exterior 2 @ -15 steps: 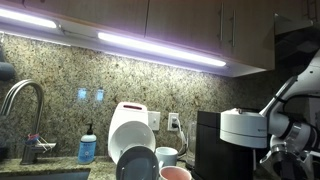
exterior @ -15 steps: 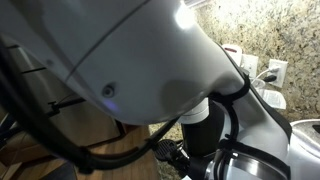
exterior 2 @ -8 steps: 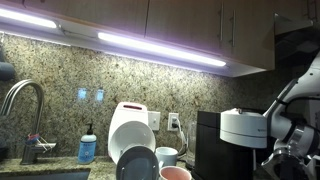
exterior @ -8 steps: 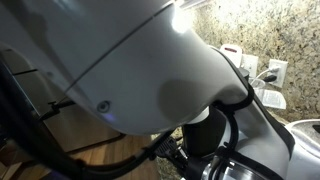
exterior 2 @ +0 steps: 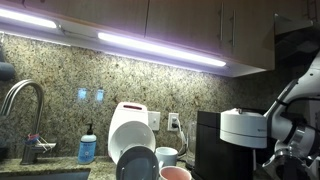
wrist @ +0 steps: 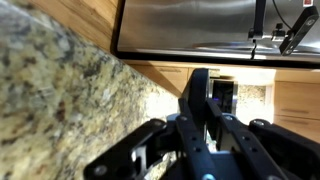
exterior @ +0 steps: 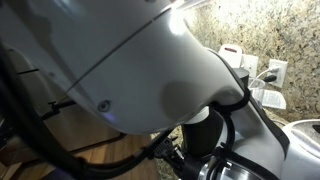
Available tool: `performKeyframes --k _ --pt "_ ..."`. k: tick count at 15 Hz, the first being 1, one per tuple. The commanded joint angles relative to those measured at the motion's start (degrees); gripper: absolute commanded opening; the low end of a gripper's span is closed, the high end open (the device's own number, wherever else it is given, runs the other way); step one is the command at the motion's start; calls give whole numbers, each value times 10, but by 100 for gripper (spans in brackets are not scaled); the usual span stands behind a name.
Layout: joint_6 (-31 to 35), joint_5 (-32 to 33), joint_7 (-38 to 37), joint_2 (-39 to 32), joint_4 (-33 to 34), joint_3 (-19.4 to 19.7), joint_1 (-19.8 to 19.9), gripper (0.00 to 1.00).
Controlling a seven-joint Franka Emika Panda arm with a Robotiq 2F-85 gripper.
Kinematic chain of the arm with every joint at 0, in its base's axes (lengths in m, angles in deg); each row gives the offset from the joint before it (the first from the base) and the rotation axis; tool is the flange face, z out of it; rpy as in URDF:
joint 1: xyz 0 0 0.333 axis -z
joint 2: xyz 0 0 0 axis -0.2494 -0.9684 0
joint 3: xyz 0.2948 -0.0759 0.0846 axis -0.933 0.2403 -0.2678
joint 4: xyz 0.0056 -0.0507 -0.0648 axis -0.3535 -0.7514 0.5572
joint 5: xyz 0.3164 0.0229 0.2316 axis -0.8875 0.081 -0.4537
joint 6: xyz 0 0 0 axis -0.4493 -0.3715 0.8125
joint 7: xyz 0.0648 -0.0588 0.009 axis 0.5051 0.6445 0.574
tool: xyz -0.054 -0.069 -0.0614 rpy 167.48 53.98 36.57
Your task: Place the cup holder on the coffee machine
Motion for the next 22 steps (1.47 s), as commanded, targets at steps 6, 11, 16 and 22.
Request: performKeyframes --k 6,11,16,22 --pt "-16 10 18 11 -21 12 -7 5" --pt "-19 -15 23 9 -22 13 2 5" --pt "-23 -33 24 7 -21 17 4 5" --pt "-31 -19 10 -3 -5 27 -4 21"
